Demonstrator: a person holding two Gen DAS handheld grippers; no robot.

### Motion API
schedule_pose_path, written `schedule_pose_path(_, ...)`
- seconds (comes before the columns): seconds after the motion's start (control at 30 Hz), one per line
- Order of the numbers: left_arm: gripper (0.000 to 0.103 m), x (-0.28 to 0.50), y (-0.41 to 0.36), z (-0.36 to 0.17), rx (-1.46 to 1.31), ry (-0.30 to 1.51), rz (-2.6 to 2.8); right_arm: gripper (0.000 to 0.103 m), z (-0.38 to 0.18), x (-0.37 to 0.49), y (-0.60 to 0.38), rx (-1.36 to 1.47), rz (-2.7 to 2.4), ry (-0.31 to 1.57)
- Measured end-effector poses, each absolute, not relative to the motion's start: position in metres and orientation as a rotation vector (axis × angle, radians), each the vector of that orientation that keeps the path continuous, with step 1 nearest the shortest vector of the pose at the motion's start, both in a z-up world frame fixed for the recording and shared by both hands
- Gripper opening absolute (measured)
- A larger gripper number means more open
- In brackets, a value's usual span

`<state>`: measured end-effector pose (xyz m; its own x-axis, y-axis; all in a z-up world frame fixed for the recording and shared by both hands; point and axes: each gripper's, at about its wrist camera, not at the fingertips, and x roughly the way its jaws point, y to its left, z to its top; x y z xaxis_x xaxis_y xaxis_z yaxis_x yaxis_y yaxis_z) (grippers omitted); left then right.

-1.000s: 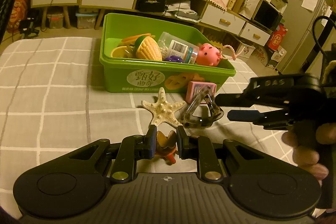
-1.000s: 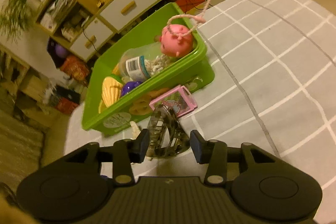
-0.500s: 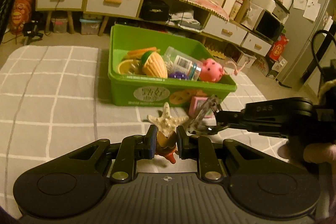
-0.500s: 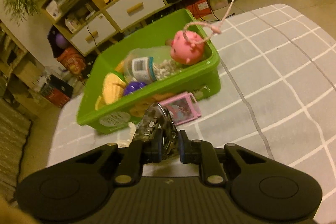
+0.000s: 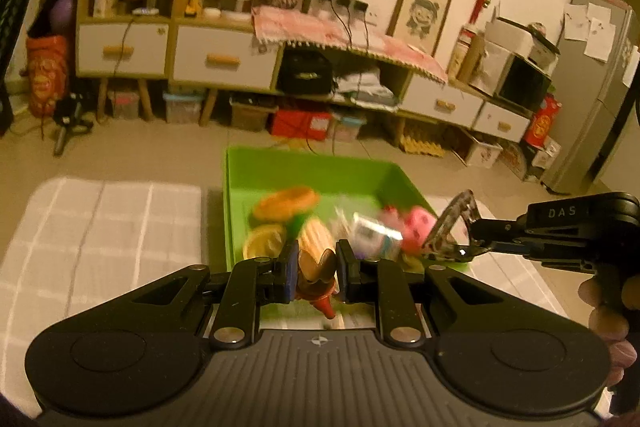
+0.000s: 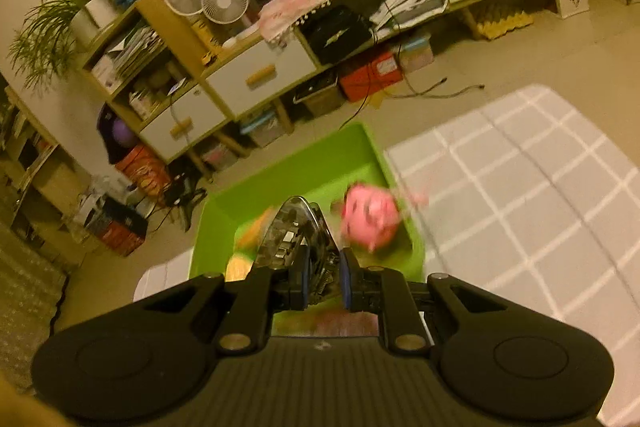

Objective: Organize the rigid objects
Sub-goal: 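Carry the figurine and hair clip over the green bin, then open both grippers to drop the figurine and hair clip into the bin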

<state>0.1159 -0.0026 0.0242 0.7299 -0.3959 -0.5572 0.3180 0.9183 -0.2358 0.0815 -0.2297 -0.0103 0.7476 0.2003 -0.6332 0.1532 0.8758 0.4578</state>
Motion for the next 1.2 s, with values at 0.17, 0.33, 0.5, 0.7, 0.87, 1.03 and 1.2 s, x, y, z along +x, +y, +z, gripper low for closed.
schedule_pose_path(0.17,0.024,0.151,-0.011,0.02,-0.108,0.629,-0.332,0.0,-0.011,0.122,-0.232,0.503,-0.009,0.722)
schedule_pose_path(0.33,0.024,0.176,-0.017,0.01,-0.087,0.641,-0.276,0.0,-0.022,0.157,-0.227,0.428,-0.059,0.728)
schedule_pose_path(0.5,0.024,0.19,-0.021,0.002,-0.06,0.654,-0.243,0.0,-0.031,0.179,-0.218,0.373,-0.062,0.723)
schedule_pose_path(0.7,0.024,0.195,-0.019,-0.007,-0.062,0.673,-0.222,0.0,-0.037,0.192,-0.202,0.292,-0.063,0.73)
schedule_pose_path(0.87,0.024,0.198,-0.018,-0.009,-0.055,0.687,-0.218,0.0,-0.044,0.195,-0.201,0.295,-0.074,0.741)
schedule_pose_path(1.03,0.027,0.2,-0.017,-0.009,-0.051,0.692,-0.223,0.001,-0.046,0.194,-0.205,0.312,-0.074,0.753)
schedule_pose_path(1.2,0.072,0.198,-0.014,-0.005,-0.06,0.677,-0.24,0.021,-0.046,0.188,-0.213,0.377,-0.059,0.768)
